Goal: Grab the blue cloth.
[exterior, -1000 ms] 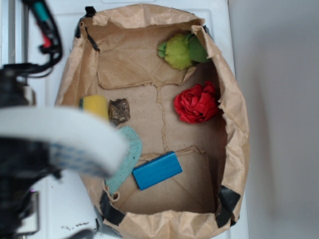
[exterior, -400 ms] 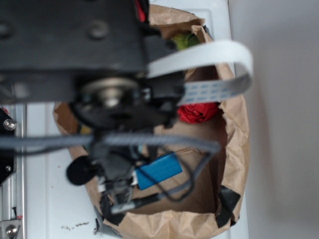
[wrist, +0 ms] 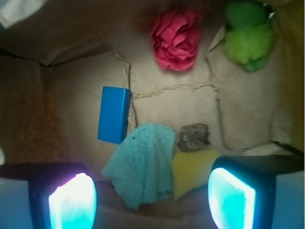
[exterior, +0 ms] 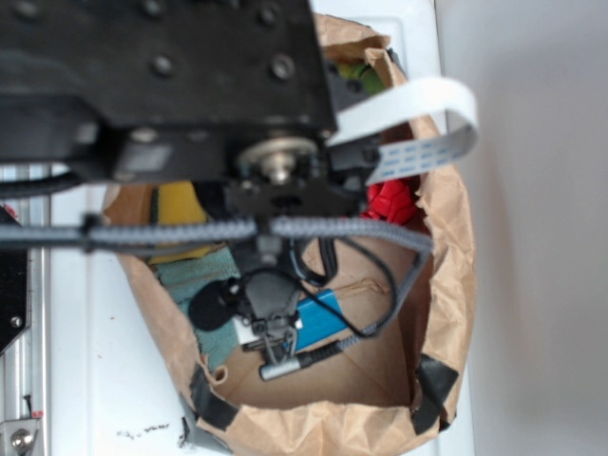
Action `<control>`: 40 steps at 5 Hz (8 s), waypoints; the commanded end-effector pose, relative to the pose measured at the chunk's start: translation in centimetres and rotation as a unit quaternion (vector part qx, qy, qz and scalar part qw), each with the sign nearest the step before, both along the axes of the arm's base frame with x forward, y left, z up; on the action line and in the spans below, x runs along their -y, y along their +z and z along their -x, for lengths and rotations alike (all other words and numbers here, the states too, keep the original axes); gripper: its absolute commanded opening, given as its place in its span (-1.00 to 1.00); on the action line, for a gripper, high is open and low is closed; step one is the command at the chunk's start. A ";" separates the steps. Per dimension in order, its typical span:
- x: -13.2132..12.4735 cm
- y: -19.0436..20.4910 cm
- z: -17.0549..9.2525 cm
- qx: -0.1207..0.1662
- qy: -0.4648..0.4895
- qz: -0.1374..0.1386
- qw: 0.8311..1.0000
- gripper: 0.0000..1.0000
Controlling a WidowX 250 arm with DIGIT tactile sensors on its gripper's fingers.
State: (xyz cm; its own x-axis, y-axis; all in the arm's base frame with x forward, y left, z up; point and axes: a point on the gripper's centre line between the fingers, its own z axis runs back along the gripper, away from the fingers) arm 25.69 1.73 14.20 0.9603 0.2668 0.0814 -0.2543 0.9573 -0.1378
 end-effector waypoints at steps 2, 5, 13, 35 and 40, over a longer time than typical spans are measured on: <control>0.2 -1.9 0.4 0.021 0.017 -0.018 0.999 1.00; 0.2 -1.9 0.4 0.021 0.017 -0.018 0.999 1.00; 0.4 -1.7 -0.9 0.013 0.040 -0.014 0.999 1.00; 4.8 -8.9 1.0 0.037 -0.021 -0.044 0.998 -1.00; 0.7 -3.3 -2.4 0.054 0.049 -0.019 0.997 -1.00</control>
